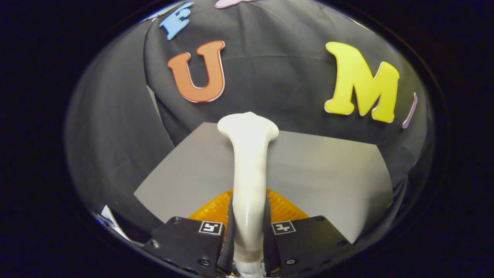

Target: Iron the clothes twice with a garment steamer, once on the left side and once on the right side.

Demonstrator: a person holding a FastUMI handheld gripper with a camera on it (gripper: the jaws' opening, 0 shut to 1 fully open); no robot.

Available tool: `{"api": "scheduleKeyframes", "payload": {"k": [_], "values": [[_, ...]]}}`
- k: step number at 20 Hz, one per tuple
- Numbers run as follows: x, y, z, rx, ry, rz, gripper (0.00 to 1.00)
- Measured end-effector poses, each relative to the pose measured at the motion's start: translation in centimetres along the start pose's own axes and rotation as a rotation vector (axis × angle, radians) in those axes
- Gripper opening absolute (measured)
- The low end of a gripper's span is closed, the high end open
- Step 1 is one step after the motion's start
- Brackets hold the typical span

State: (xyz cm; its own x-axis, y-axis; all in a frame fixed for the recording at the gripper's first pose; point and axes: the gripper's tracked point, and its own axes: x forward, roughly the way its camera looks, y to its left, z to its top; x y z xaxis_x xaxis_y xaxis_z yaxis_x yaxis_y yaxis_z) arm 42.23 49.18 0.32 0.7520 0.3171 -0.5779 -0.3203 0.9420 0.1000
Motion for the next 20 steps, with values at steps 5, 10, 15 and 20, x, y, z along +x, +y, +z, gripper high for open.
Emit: {"api": "scheduleKeyframes", "payload": {"k": [5,10,15,20], "values": [[-9.4,-0.3,2.2,-0.021,-0.161,0.059,0.33],[-20.6,-3.5,2.2,-0.019,-0.297,0.077,0.33],[-32.2,-8.7,0.6,-0.080,-0.425,0.057,0.33],[-42.3,-16.3,0.2,-0.043,-0.545,-0.051,0.33]]}}
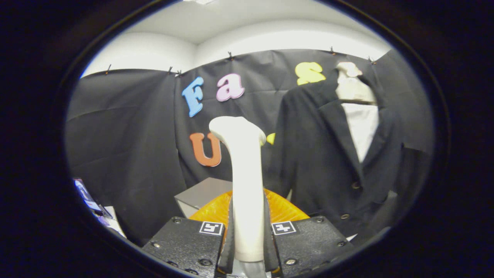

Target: Iron the clothes twice with a garment steamer, once on the left side and once on the right side.

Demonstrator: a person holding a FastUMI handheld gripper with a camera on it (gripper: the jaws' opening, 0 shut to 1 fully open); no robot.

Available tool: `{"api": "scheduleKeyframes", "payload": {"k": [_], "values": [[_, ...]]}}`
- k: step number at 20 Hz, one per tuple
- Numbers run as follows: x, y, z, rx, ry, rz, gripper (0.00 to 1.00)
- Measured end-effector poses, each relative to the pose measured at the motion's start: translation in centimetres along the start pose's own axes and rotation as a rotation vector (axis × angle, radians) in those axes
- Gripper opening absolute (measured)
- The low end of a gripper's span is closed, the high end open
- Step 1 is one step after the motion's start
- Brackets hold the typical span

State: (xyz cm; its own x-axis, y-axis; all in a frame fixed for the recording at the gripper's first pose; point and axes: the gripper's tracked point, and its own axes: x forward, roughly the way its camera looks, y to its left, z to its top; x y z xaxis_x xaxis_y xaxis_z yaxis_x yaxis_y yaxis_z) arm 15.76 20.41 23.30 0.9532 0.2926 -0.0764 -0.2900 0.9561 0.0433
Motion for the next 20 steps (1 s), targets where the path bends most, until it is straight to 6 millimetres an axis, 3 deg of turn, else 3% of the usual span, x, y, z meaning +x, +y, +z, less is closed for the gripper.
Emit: {"api": "scheduleKeyframes", "payload": {"k": [4,6,9,14,20], "values": [[-3.3,-6.1,4.6,-0.037,-0.141,-0.135,0.33],[-3.9,-9.1,6.3,-0.022,-0.212,-0.194,0.33],[-3.4,-13.1,6.5,-0.055,-0.259,-0.296,0.32],[-0.9,-15.3,6.3,-0.128,-0.281,-0.371,0.33],[1.0,-15.3,4.3,-0.194,-0.298,-0.433,0.33]]}}
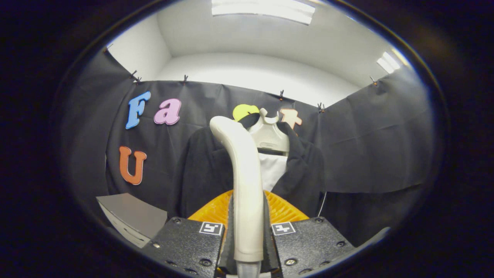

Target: Iron the clothes twice with a garment steamer, once on the left side and once on the right side.

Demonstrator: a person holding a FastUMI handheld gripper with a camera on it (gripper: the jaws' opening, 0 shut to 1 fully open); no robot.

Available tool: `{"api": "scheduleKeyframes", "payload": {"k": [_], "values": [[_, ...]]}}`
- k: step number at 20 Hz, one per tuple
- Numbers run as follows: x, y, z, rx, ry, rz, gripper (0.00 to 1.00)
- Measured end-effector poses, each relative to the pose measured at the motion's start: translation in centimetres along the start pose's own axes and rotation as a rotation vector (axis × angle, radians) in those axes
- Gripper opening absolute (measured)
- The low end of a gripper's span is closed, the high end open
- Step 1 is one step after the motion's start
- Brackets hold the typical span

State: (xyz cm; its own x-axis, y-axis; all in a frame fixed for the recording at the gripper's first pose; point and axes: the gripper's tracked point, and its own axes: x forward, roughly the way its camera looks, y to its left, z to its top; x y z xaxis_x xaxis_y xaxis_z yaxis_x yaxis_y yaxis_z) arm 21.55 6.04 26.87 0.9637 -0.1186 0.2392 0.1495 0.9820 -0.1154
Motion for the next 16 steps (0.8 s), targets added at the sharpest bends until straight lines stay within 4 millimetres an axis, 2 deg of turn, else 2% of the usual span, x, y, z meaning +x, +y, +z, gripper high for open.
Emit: {"api": "scheduleKeyframes", "payload": {"k": [6,11,16], "values": [[-1.5,0.5,-4.2,-0.061,0.047,-0.027,0.33],[-4.3,1.2,-8.6,-0.062,0.132,-0.027,0.33],[-6.8,0.4,-12.7,-0.079,0.210,-0.070,0.33]]}}
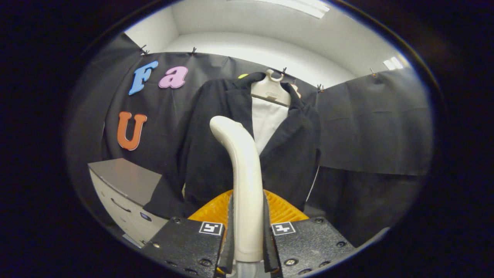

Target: Iron the clothes twice with a garment steamer, once on the left side and once on the right side.

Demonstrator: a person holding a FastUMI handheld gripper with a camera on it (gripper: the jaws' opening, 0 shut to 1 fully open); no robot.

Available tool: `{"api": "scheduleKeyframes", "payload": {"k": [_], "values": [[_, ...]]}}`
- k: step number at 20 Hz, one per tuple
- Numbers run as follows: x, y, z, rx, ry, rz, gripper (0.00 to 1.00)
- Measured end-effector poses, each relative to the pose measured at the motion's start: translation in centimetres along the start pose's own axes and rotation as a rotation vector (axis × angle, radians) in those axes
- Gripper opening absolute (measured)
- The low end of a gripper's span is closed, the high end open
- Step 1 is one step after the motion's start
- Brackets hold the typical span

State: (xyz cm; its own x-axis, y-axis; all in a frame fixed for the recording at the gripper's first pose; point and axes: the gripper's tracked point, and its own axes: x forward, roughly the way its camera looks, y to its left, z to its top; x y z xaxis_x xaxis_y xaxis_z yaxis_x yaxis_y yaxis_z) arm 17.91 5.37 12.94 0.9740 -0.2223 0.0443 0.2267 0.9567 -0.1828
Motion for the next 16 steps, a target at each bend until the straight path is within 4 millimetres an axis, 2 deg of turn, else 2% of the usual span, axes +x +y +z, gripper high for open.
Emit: {"api": "scheduleKeyframes", "payload": {"k": [5,9,16], "values": [[-1.8,0.3,-4.8,-0.032,0.061,-0.013,0.33],[-2.4,0.7,-8.7,-0.033,0.118,-0.021,0.33],[-3.1,1.7,-17.5,-0.043,0.250,-0.043,0.33]]}}
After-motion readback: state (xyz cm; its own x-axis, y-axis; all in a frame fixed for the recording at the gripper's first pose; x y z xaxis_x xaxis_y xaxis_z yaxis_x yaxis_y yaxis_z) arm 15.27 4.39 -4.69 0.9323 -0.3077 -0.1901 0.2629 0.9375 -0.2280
